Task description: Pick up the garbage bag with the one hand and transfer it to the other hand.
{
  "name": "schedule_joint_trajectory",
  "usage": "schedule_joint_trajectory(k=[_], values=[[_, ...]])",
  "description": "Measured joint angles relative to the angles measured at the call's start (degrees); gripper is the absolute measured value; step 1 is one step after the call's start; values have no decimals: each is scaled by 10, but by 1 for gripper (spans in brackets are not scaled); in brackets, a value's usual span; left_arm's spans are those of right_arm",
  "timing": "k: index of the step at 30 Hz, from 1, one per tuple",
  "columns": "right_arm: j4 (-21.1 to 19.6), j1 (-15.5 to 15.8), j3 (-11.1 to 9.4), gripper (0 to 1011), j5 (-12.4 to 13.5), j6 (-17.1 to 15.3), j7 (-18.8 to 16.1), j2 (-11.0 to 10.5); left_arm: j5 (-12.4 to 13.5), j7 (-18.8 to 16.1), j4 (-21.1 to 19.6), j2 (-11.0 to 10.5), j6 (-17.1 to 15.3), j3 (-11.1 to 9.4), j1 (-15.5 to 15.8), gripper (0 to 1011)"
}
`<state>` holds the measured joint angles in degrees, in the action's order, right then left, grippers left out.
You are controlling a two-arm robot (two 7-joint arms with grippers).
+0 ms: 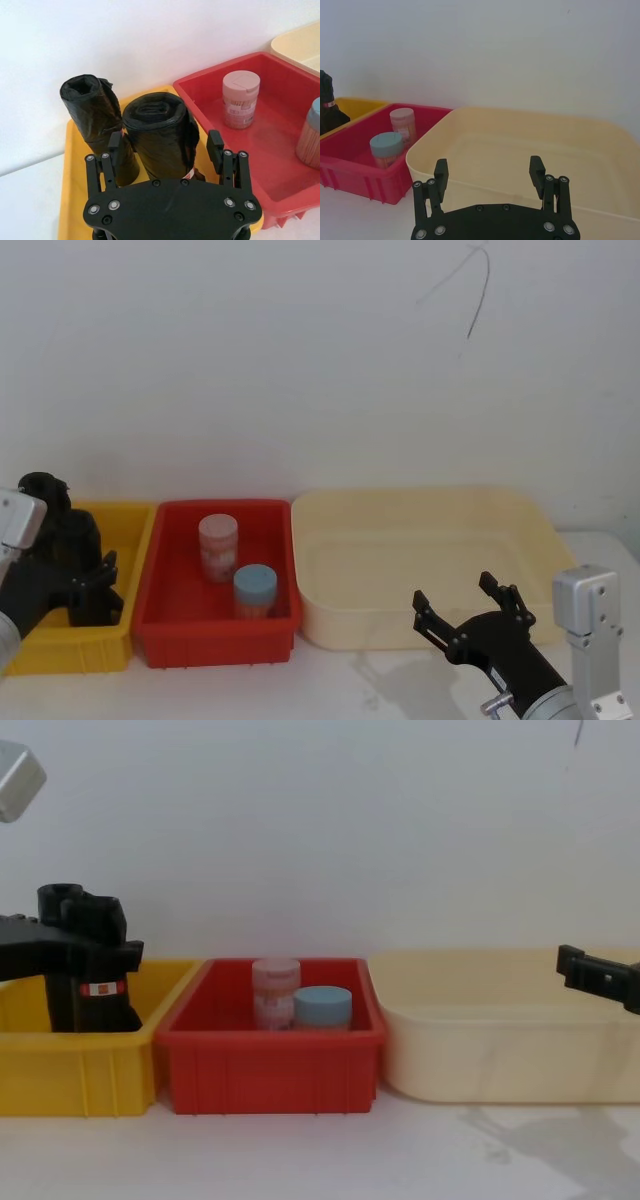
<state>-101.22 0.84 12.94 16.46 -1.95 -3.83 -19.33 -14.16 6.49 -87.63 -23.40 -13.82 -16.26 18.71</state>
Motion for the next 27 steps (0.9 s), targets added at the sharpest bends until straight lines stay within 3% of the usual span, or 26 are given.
schedule_joint_trajectory(k=[8, 12, 24, 27], values=[[0, 0, 0, 1001, 0, 0, 0, 0, 4, -1, 2, 2, 0, 4, 1, 1001], [0, 0, 0, 1001, 0, 0, 0, 0, 6, -2, 3, 3, 1, 5, 2, 944], [0, 0, 0, 1001, 0, 0, 0, 0, 8, -3, 4, 4, 1, 7, 3, 603], [0, 0, 0, 1001, 0, 0, 0, 0, 8, -3, 4, 4, 1, 7, 3, 581]])
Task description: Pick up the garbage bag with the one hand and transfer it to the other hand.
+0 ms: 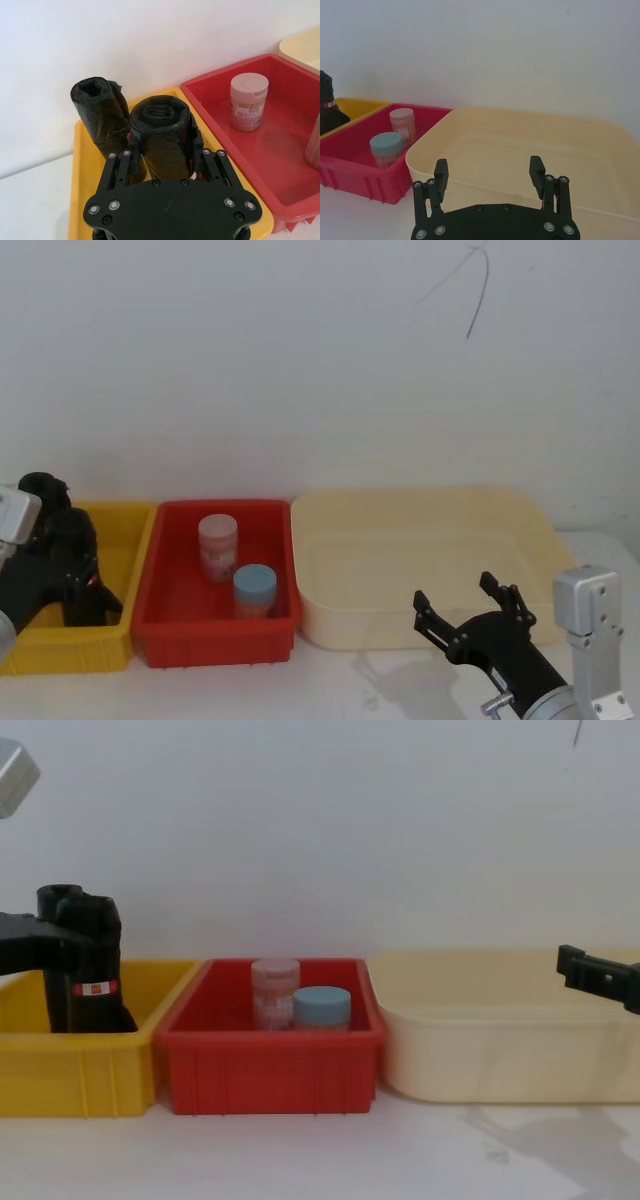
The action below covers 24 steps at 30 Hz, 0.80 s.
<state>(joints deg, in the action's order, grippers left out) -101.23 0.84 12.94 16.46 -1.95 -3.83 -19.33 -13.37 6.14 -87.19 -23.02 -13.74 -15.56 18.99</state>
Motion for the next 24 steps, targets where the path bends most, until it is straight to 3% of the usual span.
schedule_joint_trajectory(k=[10, 24], values=[[0, 0, 0, 1001, 0, 0, 0, 0, 0, 3, -2, 0, 0, 2, 0, 511], [0, 0, 0, 1001, 0, 0, -1, 0, -26, 50, -43, -6, -17, 13, 26, 426]])
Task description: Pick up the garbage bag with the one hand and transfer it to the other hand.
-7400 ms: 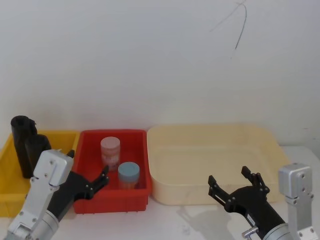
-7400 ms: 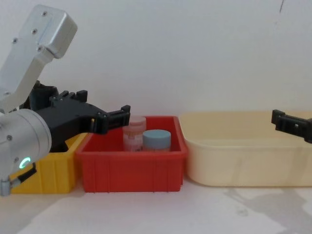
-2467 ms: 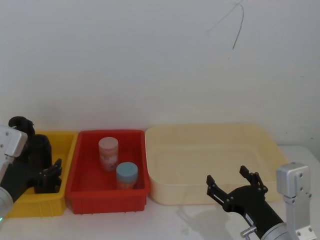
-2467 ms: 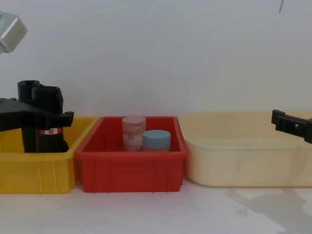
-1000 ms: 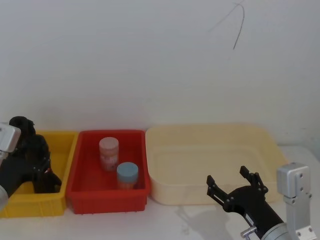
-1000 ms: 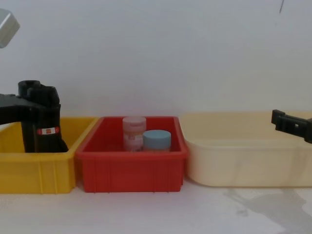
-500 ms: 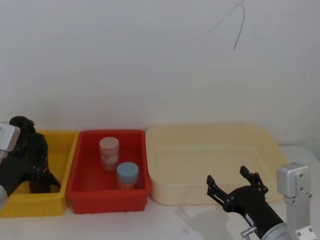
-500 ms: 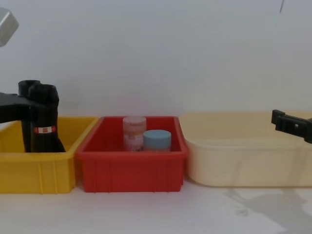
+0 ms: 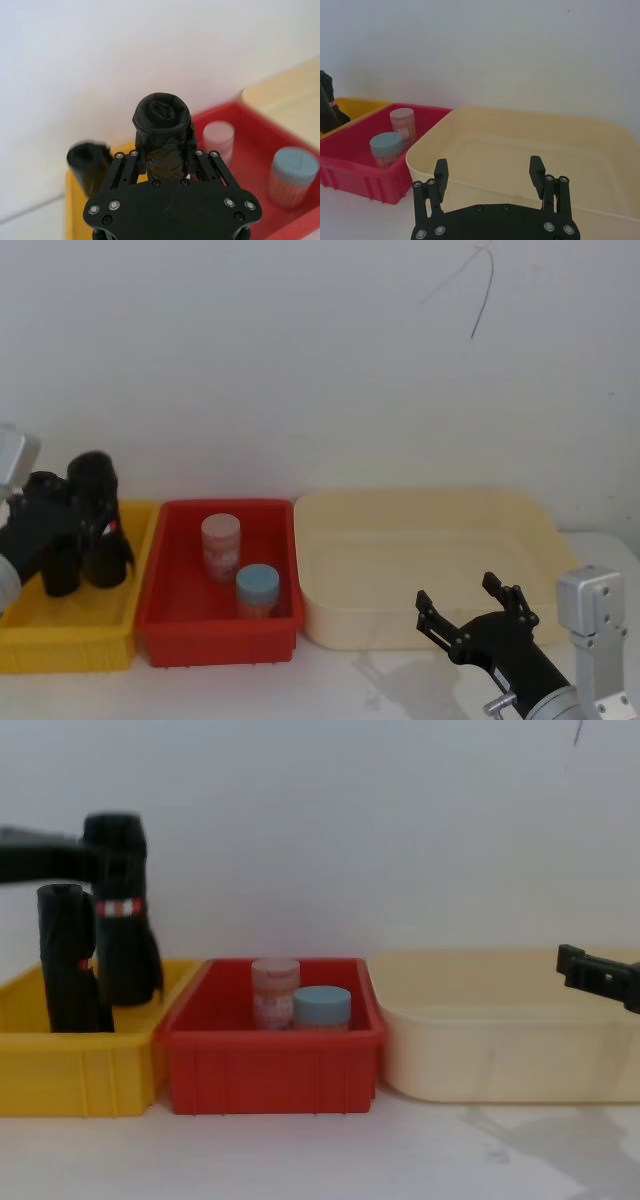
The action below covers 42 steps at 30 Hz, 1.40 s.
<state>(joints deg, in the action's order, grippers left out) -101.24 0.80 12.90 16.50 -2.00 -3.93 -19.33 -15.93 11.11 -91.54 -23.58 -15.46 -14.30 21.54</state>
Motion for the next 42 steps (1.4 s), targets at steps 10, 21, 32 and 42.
schedule_joint_trajectory(k=[10, 21, 32, 42], values=[[-12, -10, -7, 1001, 20, -19, -24, -4, -31, 45, -23, 8, -24, 0, 59, 376], [-20, -44, -13, 1001, 35, -43, -57, -13, -63, 82, -11, 34, -52, -20, 126, 353], [-10, -78, -9, 1001, 40, -60, -94, -26, -84, 109, 32, 63, -79, -53, 171, 353], [11, -104, 8, 1001, 52, -74, -126, -30, -95, 136, 88, 95, -88, -91, 209, 353]])
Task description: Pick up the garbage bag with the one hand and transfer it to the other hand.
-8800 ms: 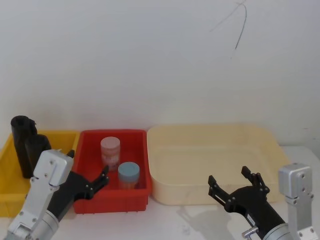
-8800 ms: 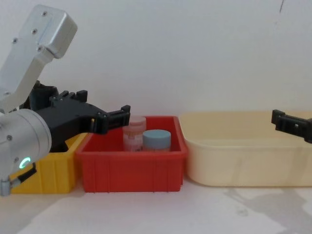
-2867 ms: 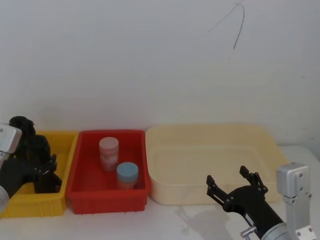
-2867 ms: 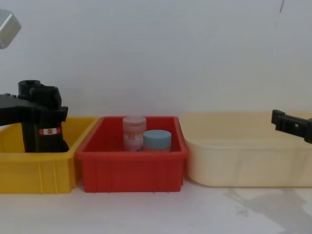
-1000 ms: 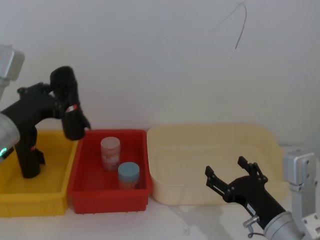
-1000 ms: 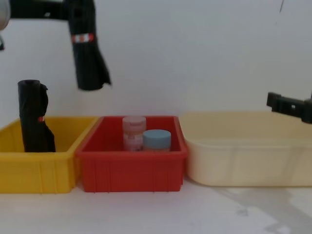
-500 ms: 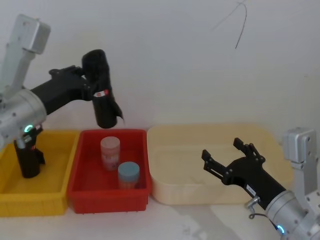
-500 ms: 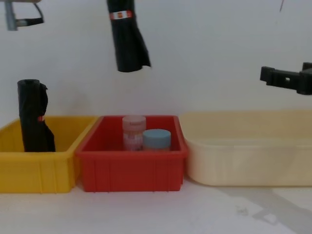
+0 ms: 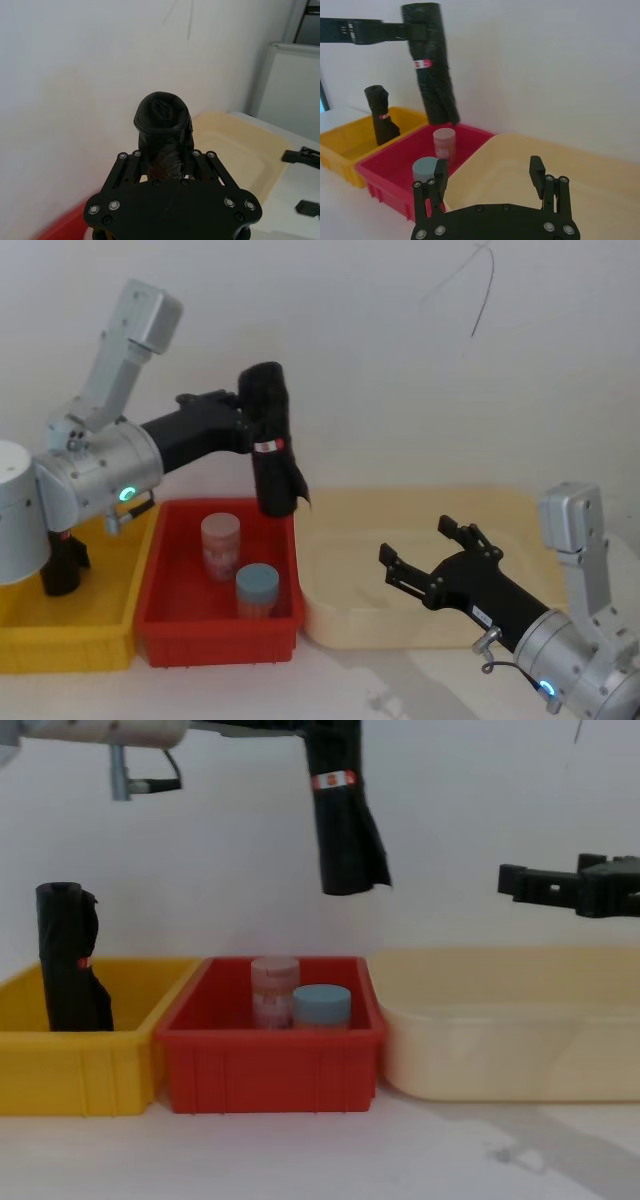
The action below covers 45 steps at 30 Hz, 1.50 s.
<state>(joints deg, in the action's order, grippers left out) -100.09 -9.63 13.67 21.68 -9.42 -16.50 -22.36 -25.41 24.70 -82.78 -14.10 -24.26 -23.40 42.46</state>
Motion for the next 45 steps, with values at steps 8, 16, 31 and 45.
schedule_joint_trajectory(k=[8, 16, 31, 45], values=[[18, -16, 15, 1001, 12, -4, -16, 7, -9, 17, 34, 21, -9, -23, 24, 353], [37, -32, 32, 1001, 12, -2, -26, 11, -15, 30, 55, 32, -20, -39, 42, 353], [100, -71, 54, 1001, 8, 16, -27, 33, -17, 50, 83, 43, -42, -69, 75, 353], [158, -102, 50, 1001, 14, 22, -19, 52, -18, 56, 92, 46, -49, -79, 85, 353]])
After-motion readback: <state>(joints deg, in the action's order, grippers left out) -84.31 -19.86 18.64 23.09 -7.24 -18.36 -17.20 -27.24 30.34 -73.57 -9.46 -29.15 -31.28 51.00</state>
